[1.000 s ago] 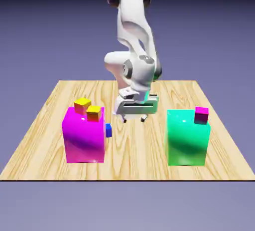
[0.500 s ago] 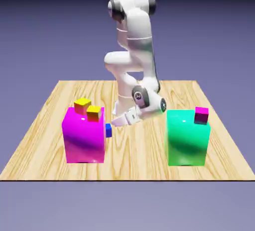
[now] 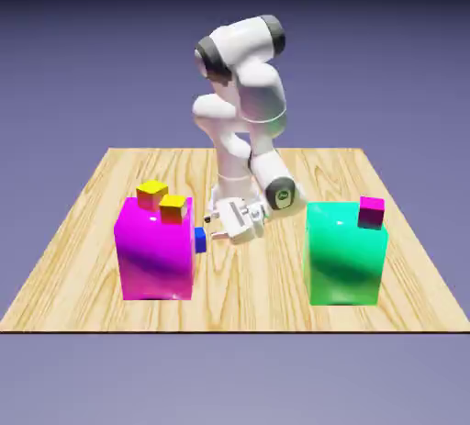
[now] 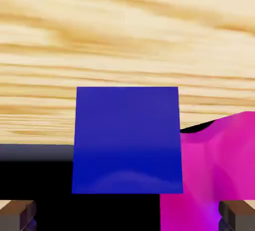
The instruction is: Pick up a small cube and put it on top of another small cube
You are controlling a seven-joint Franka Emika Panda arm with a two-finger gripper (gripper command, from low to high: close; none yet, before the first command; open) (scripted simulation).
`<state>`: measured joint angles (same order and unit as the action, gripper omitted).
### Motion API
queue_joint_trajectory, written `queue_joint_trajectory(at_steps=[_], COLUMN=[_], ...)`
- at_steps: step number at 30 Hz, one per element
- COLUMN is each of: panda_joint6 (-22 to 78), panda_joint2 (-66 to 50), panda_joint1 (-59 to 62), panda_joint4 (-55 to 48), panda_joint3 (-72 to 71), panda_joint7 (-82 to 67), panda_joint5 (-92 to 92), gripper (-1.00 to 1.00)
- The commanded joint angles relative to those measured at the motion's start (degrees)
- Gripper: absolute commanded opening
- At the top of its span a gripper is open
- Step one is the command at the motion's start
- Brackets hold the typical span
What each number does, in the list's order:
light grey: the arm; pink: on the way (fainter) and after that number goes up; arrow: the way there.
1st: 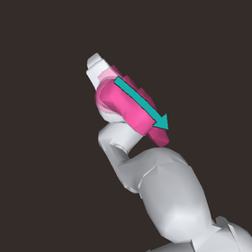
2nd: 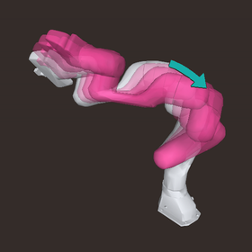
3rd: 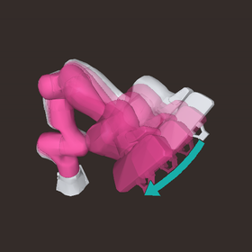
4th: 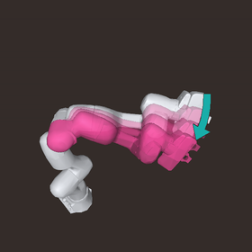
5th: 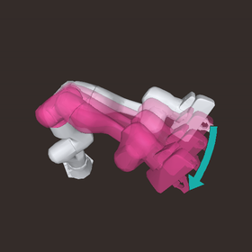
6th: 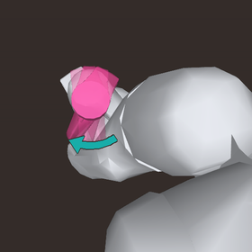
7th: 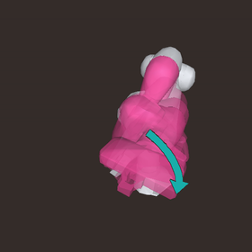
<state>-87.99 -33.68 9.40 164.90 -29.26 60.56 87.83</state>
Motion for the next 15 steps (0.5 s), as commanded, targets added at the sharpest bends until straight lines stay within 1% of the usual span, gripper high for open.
queue_joint_trajectory(at_steps=[1,4,5,6,11,12,15], panda_joint6=[0.11,0.37,0.37,0.37,-0.20,-0.34,-3.29], panda_joint2=[-1.16,-3.78,-3.78,-3.78,2.02,3.56,4.30], panda_joint1=[0.47,1.52,1.52,1.52,-0.81,-0.14,-5.75], panda_joint4=[-0.47,-1.54,-1.54,-1.54,0.83,0.46,-3.24], panda_joint3=[2.00,6.52,6.52,6.52,-3.49,-2.46,-3.35], panda_joint7=[0.43,1.41,1.41,1.41,-0.75,-1.80,-2.57], panda_joint5=[2.49,8.11,8.11,8.11,-4.34,-6.20,-13.64], gripper=[0.00,0.00,-1.00,-1.00,-1.00,-1.00,-1.00])
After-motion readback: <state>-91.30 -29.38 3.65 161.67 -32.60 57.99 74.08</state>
